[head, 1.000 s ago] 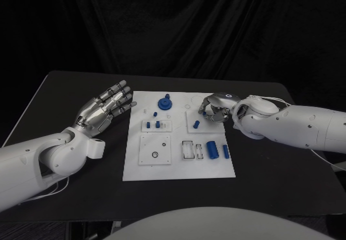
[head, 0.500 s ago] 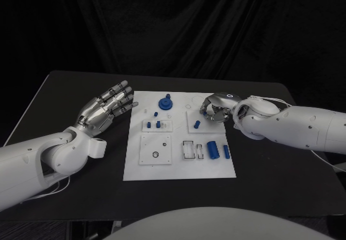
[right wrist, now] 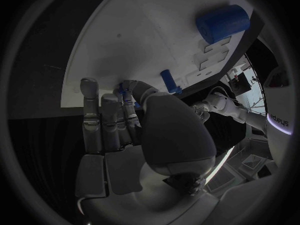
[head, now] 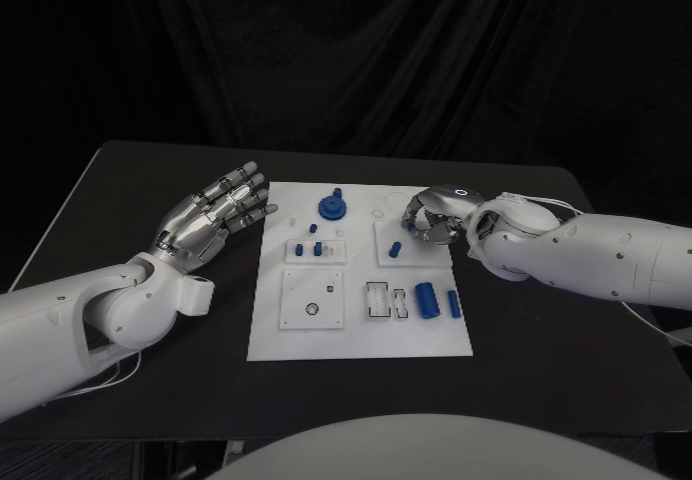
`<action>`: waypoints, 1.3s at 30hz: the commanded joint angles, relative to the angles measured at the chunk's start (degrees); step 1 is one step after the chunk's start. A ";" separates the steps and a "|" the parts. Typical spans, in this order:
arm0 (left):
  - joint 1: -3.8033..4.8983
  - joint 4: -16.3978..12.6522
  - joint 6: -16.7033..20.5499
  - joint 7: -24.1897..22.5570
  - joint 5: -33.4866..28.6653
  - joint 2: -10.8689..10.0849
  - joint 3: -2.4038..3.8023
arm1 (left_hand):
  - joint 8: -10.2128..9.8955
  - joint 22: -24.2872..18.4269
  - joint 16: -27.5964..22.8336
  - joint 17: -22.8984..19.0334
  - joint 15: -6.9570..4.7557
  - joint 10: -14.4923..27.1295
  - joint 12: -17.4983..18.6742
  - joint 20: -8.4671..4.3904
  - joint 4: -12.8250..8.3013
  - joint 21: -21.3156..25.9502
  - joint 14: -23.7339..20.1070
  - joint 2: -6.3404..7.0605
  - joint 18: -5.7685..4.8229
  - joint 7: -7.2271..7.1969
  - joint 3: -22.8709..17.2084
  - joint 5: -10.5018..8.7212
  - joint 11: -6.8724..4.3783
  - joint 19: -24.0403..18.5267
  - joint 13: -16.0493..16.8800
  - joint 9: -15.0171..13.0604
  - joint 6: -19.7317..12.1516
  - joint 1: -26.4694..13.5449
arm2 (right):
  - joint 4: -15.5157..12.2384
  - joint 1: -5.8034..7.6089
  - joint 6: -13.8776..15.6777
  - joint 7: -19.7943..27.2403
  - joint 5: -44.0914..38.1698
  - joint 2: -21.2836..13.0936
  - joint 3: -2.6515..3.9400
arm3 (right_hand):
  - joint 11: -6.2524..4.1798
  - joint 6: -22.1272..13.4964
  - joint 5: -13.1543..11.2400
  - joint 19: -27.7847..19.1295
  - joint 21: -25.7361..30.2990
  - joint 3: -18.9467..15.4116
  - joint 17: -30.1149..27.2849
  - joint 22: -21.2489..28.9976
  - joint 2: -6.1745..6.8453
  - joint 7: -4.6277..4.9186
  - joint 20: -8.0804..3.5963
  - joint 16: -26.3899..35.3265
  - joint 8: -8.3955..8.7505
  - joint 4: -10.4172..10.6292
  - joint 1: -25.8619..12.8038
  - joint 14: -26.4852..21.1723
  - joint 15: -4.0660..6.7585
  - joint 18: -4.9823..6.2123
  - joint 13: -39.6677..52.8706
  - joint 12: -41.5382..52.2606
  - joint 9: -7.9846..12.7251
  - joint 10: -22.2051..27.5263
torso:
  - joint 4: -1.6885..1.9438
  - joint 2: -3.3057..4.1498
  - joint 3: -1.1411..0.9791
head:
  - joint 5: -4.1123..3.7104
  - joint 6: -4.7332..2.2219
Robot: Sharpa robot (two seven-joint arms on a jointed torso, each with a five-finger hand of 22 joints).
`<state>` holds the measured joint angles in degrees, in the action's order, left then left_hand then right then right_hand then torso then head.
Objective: Assemble the parts on the task board
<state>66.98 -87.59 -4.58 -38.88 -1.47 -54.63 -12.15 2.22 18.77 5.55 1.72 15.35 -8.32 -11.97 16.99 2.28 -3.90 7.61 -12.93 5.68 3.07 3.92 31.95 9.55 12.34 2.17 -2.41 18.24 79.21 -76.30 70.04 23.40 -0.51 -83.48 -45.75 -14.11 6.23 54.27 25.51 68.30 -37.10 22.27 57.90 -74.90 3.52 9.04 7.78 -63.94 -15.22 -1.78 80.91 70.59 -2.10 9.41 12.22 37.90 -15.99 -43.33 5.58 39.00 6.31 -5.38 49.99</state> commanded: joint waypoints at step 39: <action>-0.27 0.32 -0.54 -7.42 0.25 0.44 0.06 | 0.21 0.35 0.73 0.12 0.33 0.45 0.23 -0.15 -0.95 -0.53 0.96 -0.31 -0.90 0.19 -1.06 0.38 0.19 1.20 -0.04 -0.04 0.34 -1.06 | -5.36 2.04 7.93 1.54 1.51 -2.78 0.92 | -0.57 0.16 -2.44 0.05 -1.47 1.10 -0.64 -2.78 -0.53 -0.04 -0.98 1.03 -1.81 -2.40 1.02 0.11 1.03 0.02 1.12 2.34 -4.84 -2.61 | 0.00 -0.04 0.09 | 1.26 0.01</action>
<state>66.81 -87.21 -4.62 -38.89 -1.45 -54.31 -12.13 2.21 19.17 6.02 1.77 15.56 -8.10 -11.96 16.99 1.42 -4.10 8.22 -13.16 5.70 3.17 3.05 32.18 9.75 13.16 2.15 -2.39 18.34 78.53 -81.08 71.98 29.65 1.59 -82.02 -48.36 -13.22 5.72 54.26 23.41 68.60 -38.75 23.24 57.33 -74.93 3.02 9.03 7.06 -63.19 -16.69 -3.81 81.41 71.04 -1.31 9.41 13.40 40.19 -20.78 -45.46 5.57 38.97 6.36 -4.26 49.99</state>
